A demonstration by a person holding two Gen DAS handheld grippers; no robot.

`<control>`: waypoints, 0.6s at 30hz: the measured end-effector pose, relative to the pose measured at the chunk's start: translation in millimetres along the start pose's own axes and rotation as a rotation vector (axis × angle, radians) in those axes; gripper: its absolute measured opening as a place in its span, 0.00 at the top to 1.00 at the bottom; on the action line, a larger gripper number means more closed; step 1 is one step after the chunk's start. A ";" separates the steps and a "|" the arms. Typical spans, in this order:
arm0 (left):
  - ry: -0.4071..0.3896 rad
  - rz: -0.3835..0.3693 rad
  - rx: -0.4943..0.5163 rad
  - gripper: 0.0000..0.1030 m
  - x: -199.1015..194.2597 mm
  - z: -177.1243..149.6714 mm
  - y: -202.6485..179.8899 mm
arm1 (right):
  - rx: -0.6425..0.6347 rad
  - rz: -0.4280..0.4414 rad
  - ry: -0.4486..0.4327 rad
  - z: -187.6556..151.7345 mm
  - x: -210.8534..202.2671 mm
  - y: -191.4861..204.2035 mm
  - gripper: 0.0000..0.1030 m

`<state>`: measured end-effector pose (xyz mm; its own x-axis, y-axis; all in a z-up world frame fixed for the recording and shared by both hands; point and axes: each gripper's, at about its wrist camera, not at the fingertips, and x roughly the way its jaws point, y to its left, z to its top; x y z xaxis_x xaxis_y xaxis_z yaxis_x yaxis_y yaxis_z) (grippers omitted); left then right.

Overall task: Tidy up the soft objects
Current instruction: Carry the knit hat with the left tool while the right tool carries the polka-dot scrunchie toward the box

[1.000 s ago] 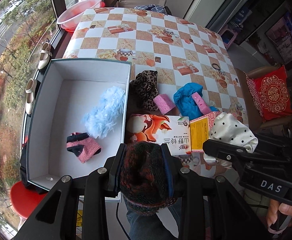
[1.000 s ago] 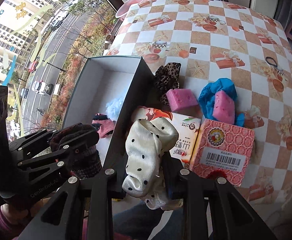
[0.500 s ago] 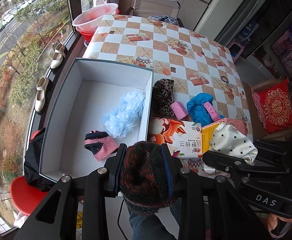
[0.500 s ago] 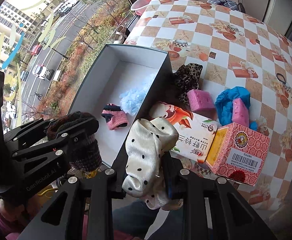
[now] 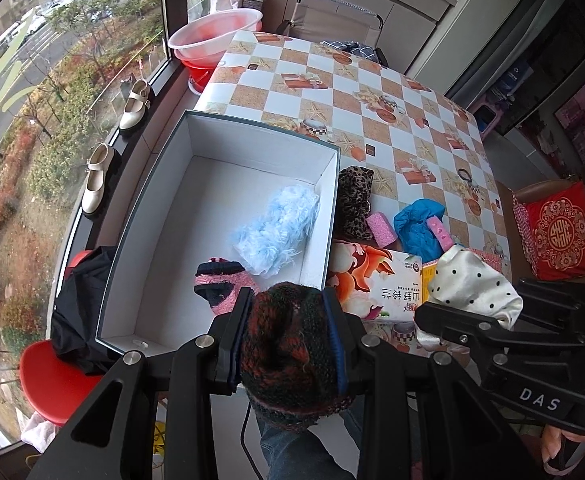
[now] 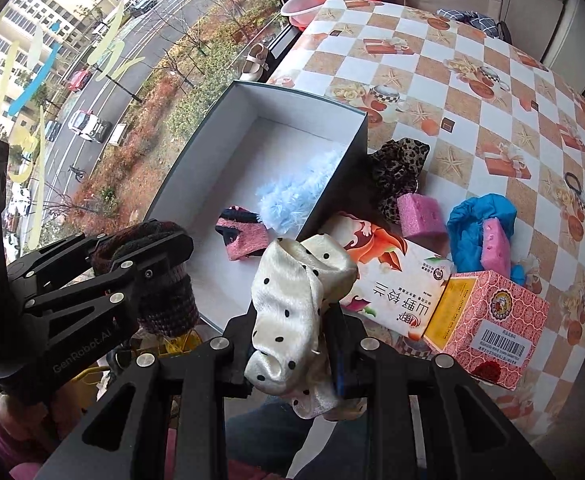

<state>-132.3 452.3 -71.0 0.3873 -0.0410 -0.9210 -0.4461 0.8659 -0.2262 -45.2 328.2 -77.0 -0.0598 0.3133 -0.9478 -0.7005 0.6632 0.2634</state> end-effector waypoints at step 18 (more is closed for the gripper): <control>0.011 0.005 -0.024 0.65 3.9 3.2 15.2 | -0.014 -0.001 0.016 7.6 8.0 9.3 0.72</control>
<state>-135.0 466.9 -77.0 0.3757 -0.0420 -0.9258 -0.4674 0.8540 -0.2285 -46.8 342.0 -80.8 -0.0697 0.3017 -0.9508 -0.7103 0.6543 0.2597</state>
